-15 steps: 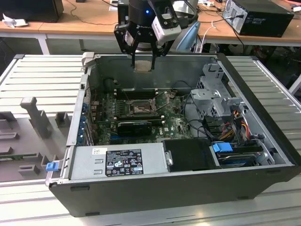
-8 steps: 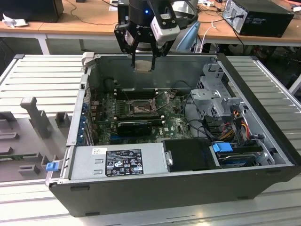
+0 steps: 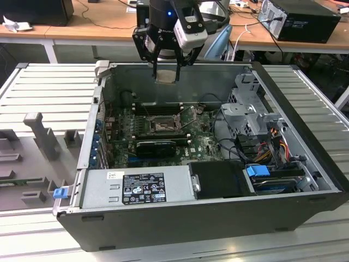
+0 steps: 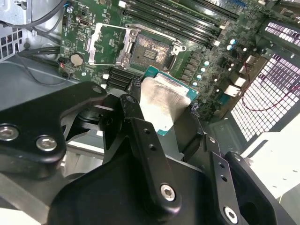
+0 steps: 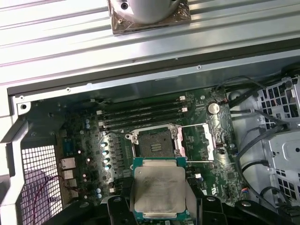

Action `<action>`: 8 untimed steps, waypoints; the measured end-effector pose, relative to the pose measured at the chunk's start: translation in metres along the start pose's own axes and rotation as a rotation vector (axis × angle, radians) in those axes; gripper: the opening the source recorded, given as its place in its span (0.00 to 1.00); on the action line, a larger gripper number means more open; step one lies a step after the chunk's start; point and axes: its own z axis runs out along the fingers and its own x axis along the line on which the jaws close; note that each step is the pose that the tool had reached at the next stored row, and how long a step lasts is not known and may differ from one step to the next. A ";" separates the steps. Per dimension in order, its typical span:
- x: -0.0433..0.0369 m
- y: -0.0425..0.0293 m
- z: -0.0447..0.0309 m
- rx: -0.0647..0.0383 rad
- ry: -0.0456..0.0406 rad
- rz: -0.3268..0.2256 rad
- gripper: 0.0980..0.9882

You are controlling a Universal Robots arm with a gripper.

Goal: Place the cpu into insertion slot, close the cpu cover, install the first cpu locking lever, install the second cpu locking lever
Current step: 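Place the cpu into insertion slot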

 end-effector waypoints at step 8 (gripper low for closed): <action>0.0000 0.0000 0.0000 -0.001 -0.0030 0.033 0.48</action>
